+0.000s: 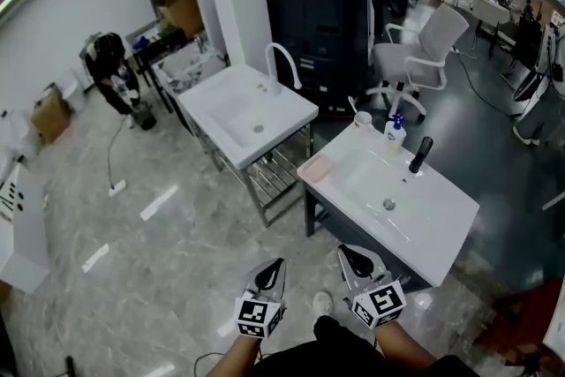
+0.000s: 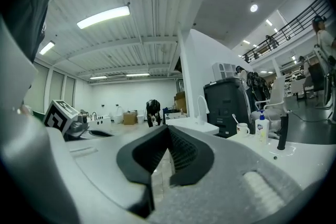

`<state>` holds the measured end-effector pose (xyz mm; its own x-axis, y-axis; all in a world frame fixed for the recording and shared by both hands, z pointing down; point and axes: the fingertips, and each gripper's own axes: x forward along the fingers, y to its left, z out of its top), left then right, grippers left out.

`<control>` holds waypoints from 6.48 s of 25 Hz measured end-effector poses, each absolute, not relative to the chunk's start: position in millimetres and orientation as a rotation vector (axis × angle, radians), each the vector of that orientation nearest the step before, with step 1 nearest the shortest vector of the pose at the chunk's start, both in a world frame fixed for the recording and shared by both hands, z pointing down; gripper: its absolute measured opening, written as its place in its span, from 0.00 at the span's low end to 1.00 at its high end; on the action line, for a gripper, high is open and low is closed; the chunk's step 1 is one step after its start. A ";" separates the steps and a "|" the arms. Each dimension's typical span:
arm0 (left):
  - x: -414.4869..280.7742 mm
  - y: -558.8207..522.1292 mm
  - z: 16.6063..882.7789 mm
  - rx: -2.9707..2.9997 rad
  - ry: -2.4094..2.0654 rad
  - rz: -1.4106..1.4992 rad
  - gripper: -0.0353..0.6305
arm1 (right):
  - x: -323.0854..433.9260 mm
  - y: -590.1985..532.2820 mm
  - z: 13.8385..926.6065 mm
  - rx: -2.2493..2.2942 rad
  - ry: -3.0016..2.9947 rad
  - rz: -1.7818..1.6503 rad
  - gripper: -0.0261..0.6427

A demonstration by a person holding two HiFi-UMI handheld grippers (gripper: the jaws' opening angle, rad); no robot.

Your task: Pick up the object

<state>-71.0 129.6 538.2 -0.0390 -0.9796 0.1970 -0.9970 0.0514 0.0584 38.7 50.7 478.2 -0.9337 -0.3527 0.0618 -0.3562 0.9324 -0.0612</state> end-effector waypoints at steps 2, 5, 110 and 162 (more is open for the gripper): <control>-76.2 111.8 536.3 2.033 -2.133 0.154 0.08 | 33.8 33.6 474.7 0.558 -3.045 0.109 0.04; -83.7 85.8 536.5 2.012 -2.132 0.173 0.08 | 29.3 7.7 474.6 0.568 -3.047 0.107 0.04; -171.9 -231.1 718.6 2.152 -1.352 0.883 0.80 | -21.2 -233.2 563.6 1.172 -2.606 0.357 0.05; -145.0 -300.5 509.8 2.488 -1.650 0.485 0.75 | 18.0 -274.0 495.5 1.392 -2.674 0.116 0.05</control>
<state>-145.0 -300.5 509.8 0.3556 -0.8756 0.3269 -0.9131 -0.4001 -0.0784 18.0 -274.0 495.5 -0.5681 -0.8100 0.1453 -0.8195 0.5729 -0.0105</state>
